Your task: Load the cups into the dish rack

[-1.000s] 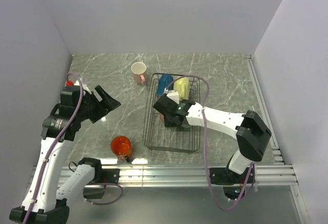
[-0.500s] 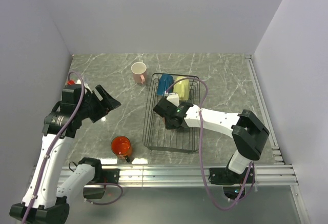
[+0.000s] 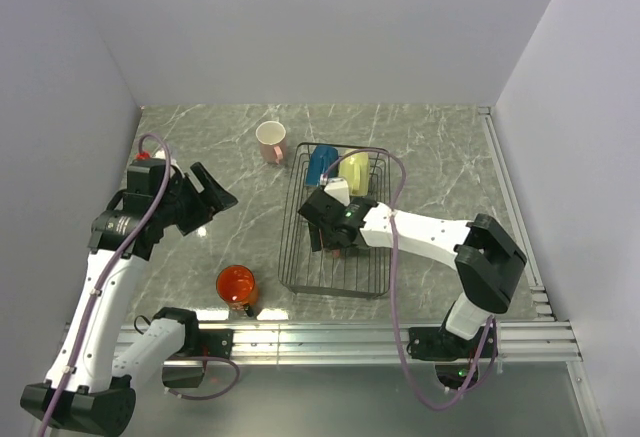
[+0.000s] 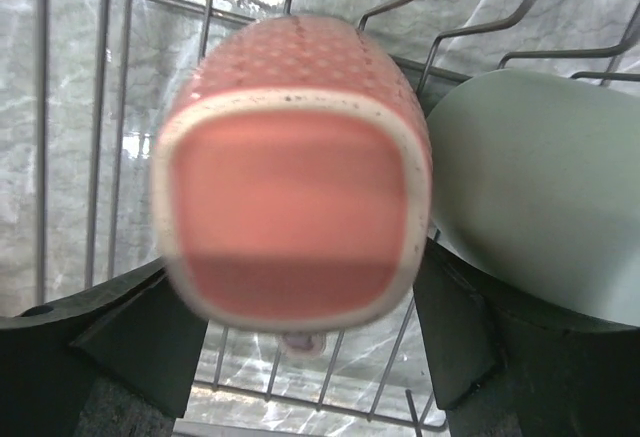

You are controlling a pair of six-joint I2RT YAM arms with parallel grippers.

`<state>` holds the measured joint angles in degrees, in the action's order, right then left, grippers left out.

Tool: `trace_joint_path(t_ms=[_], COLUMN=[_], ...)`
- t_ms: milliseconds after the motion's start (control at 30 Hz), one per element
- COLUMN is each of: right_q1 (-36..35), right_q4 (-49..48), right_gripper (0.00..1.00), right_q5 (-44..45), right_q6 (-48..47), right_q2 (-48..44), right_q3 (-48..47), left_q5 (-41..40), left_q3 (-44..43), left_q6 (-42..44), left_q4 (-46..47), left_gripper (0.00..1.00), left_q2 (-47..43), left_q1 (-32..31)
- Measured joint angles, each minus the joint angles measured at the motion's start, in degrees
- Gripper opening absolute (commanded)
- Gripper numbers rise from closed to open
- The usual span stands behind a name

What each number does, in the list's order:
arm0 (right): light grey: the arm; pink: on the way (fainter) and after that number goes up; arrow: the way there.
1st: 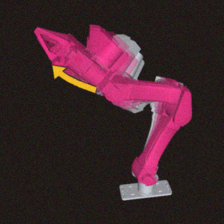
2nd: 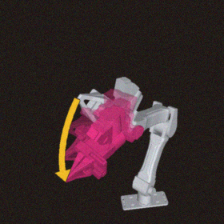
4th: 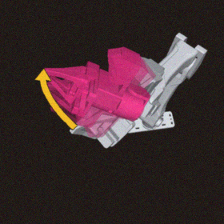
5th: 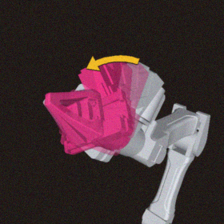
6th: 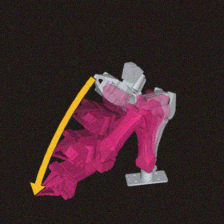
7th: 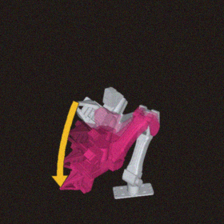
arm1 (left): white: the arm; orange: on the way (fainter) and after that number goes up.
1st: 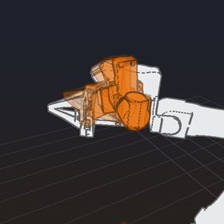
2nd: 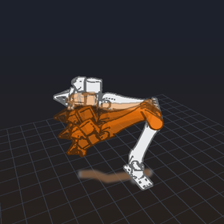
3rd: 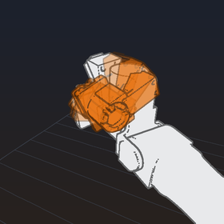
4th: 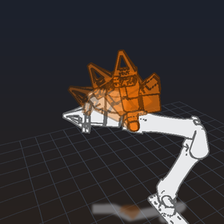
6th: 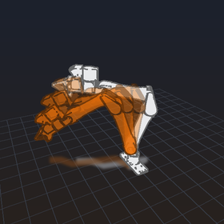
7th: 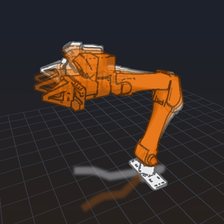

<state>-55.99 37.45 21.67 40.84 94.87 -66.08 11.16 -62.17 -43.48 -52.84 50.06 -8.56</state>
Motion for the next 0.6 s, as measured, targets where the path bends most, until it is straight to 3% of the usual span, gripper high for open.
trace_joint_path(t_ms=[333,600], right_q1=[0.0,0.0], right_q4=[9.2,18.1], right_gripper=[0.83,0.84], right_q5=[2.1,6.8], right_q6=[-0.8,-1.3], right_q2=[-6.2,-19.8], right_q3=[-12.8,-19.8], left_q5=[-0.1,-2.3], left_q3=[-1.9,-10.6], left_q6=[1.0,2.2], left_q4=[3.0,7.1], left_gripper=[0.80,0.77], left_q2=[5.4,21.3], left_q1=[0.0,0.0])
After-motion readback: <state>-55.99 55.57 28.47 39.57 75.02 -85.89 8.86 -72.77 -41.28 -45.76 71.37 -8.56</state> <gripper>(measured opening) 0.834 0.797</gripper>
